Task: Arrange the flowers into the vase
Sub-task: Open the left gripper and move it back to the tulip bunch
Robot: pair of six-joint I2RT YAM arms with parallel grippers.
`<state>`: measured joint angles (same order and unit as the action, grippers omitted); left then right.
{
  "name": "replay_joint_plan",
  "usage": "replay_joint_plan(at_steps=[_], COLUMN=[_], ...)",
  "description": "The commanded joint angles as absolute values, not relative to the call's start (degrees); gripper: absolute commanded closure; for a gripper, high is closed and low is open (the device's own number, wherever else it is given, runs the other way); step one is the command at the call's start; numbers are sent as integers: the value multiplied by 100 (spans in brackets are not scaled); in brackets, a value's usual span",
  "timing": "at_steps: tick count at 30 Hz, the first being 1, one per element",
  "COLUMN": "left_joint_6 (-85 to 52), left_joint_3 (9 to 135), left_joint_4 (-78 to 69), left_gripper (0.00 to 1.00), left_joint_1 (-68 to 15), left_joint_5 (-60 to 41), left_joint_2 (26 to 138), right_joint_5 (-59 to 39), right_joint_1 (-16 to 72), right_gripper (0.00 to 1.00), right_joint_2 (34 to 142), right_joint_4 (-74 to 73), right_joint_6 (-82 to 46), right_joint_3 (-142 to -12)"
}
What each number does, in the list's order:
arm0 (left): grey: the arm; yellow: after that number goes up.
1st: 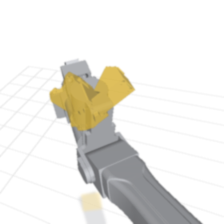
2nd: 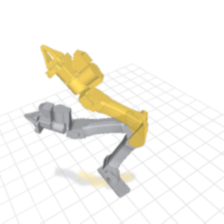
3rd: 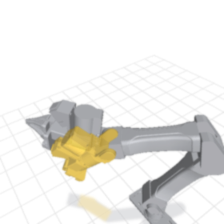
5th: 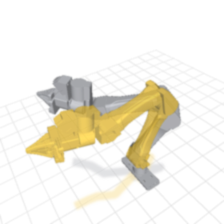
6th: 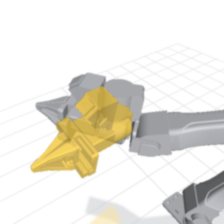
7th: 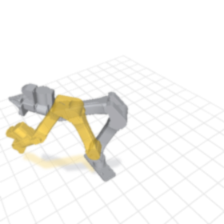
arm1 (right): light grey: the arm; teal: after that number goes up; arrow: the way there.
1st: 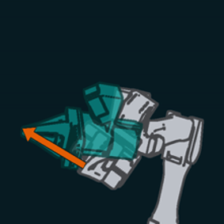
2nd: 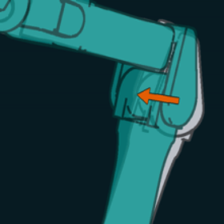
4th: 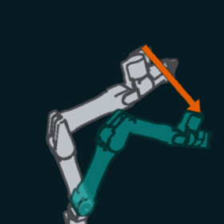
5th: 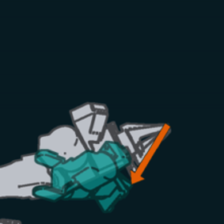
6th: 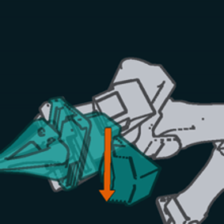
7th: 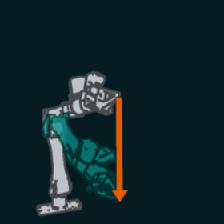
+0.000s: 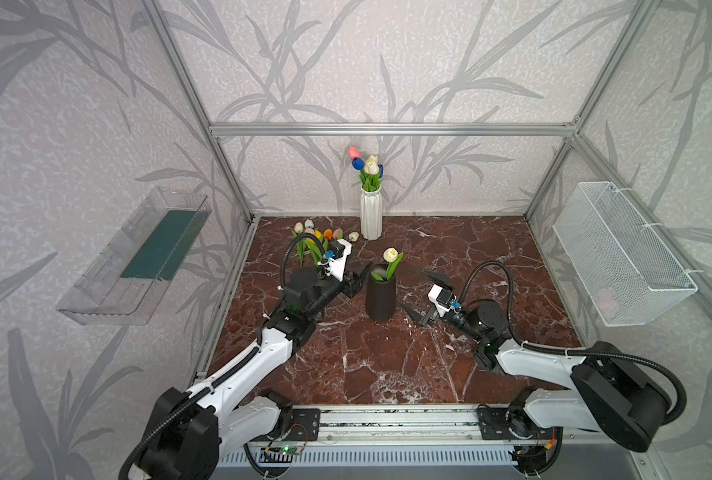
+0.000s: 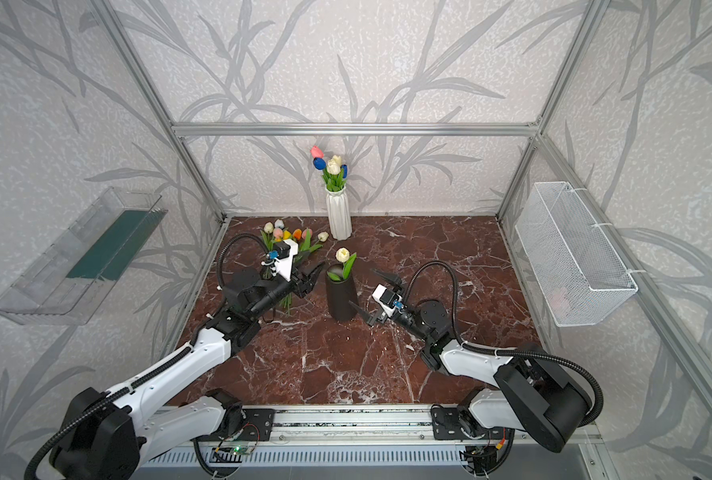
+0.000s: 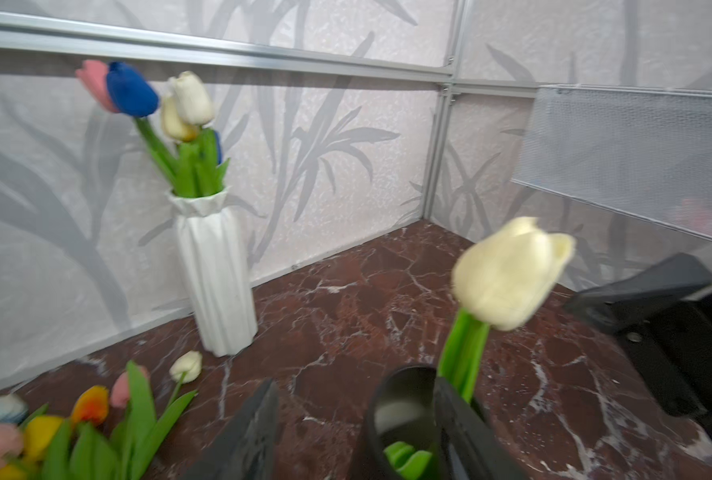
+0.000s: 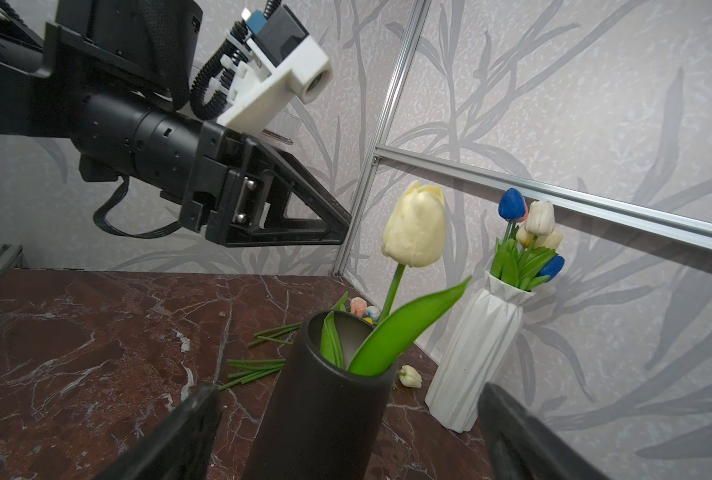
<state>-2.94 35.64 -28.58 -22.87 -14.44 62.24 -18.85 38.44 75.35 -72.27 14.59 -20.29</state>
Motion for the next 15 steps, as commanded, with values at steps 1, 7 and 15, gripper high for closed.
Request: replay_joint_plan(at_steps=[1,7,15], left_joint_6=[-866,-1684,-1279], left_joint_3=[3761,5354,7380], left_joint_4=[-2408,107,2127], left_gripper=[39,41,53], left_joint_1=[-1655,-491,177], left_joint_5=[-402,160,54], left_joint_2=[6395,8284,10441], right_joint_5=[-1995,-2028,-2055], right_joint_1=[3884,3902,3971], right_gripper=[3,3,3], right_joint_2=[7623,7603,7541], right_joint_4=[-7510,-7518,-7526], right_joint_6=[1380,1337,1389], right_joint_3=[-2084,-2092,-2069])
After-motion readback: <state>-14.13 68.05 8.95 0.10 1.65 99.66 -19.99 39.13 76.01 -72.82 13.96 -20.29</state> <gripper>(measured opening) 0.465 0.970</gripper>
